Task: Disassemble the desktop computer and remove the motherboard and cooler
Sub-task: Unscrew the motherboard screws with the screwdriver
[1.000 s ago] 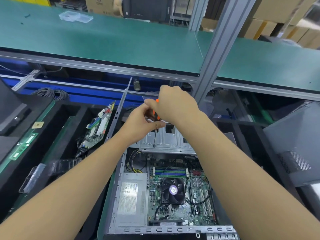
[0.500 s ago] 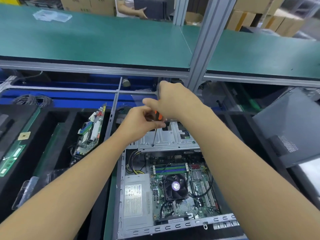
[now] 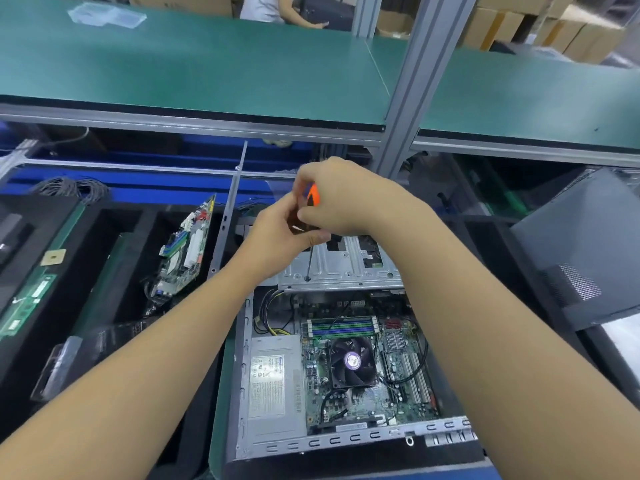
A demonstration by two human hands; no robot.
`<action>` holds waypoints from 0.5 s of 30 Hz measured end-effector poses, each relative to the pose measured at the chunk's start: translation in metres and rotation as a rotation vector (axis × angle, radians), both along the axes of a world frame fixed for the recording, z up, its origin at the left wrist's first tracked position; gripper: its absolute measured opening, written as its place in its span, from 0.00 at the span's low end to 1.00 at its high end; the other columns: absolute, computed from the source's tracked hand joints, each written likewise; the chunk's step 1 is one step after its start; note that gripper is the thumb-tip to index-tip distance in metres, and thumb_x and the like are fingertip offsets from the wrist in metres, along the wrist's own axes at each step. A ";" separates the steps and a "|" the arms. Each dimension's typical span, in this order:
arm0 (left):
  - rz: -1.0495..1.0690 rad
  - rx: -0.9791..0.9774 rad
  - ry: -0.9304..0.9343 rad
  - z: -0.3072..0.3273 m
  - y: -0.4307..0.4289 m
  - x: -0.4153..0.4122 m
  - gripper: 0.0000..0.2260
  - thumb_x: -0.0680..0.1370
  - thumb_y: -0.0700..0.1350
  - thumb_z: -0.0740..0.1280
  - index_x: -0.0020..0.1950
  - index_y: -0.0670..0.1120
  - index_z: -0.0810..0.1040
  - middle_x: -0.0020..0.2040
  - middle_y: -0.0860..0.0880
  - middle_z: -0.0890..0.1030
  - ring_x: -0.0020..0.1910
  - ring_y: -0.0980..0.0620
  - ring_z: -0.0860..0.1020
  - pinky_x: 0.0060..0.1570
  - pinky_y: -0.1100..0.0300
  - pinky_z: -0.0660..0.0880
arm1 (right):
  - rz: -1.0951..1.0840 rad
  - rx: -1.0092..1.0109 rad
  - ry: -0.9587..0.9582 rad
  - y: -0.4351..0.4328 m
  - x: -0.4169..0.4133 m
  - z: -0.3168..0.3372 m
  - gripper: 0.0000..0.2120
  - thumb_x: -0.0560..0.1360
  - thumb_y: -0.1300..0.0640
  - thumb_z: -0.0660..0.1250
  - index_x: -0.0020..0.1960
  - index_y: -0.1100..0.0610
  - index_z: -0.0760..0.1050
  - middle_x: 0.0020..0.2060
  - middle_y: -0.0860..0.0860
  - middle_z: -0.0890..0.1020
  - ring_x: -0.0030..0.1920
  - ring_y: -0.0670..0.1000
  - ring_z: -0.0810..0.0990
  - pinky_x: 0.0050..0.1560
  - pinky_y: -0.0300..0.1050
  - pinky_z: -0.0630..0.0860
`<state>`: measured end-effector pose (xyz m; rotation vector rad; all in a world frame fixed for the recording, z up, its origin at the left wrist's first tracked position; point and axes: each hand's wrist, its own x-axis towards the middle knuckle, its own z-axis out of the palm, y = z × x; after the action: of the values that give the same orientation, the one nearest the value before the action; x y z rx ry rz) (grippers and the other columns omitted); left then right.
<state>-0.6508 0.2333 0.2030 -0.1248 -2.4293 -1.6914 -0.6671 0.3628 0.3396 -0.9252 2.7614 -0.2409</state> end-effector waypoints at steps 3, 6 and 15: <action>0.077 -0.046 -0.044 -0.001 0.008 -0.002 0.16 0.69 0.53 0.78 0.49 0.56 0.74 0.42 0.52 0.81 0.43 0.52 0.80 0.44 0.52 0.79 | -0.211 -0.106 0.030 0.001 -0.001 -0.009 0.17 0.80 0.41 0.61 0.53 0.56 0.67 0.42 0.51 0.70 0.45 0.57 0.72 0.42 0.48 0.66; 0.093 0.002 -0.025 0.002 0.015 0.002 0.15 0.65 0.55 0.75 0.46 0.63 0.73 0.43 0.53 0.79 0.40 0.57 0.77 0.39 0.66 0.77 | -0.219 -0.086 0.112 0.001 -0.001 -0.018 0.13 0.82 0.47 0.58 0.51 0.57 0.63 0.40 0.52 0.68 0.42 0.59 0.70 0.39 0.48 0.64; 0.040 -0.035 -0.031 0.009 0.002 0.013 0.10 0.74 0.42 0.75 0.41 0.58 0.81 0.37 0.61 0.84 0.37 0.66 0.81 0.36 0.75 0.72 | 0.121 -0.031 -0.058 0.011 -0.008 -0.010 0.12 0.78 0.59 0.63 0.60 0.50 0.71 0.52 0.51 0.68 0.40 0.51 0.75 0.32 0.43 0.64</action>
<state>-0.6378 0.2354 0.2122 -0.0544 -2.4674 -1.6472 -0.6754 0.3740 0.3292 -1.0711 2.6450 -0.2855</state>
